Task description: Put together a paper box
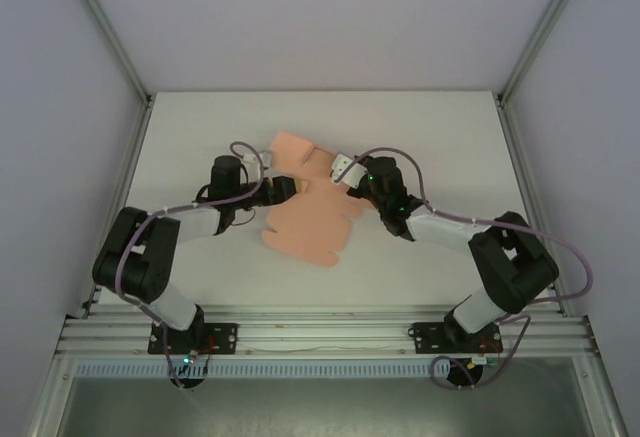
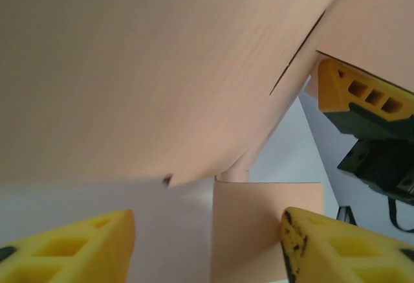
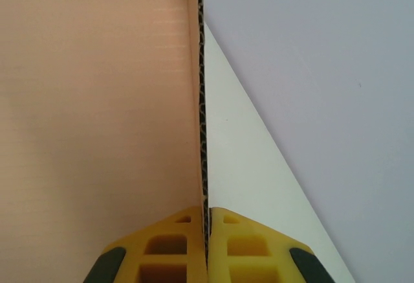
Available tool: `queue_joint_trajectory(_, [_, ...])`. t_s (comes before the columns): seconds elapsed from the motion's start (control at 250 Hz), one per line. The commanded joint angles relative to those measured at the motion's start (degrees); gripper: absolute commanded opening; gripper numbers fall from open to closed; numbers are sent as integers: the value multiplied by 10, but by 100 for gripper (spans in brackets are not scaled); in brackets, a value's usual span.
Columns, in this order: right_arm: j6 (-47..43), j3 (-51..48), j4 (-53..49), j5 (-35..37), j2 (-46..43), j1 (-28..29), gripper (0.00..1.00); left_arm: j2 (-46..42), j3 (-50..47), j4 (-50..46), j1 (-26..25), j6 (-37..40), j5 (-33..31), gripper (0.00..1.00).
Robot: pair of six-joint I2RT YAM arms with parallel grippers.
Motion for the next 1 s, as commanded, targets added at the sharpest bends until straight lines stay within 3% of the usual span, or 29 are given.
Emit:
queue_joint_trajectory(0.0, [27,21,28,-27,-22,8,0,19,6,95,-14,-32,49,51])
queue_joint_trajectory(0.224, [25,19,32,-34,-27,10,0,32,20,83,-22,-39,37,19])
queue_joint_trajectory(0.428, [-21,18,-17,-34,-43,32,0,28,47,-32,-31,-50,-69,2])
queue_joint_trajectory(0.612, [-48,20,-133,-20,-75,71,0,52,56,-50,-32,-99,-115,1])
queue_joint_trajectory(0.763, [-38,19,-215,11,-80,110,0,82,59,-20,-32,-150,-99,1])
queue_joint_trajectory(0.995, [-73,-1,-159,166,-17,159,0,101,61,-2,-32,-185,-71,2])
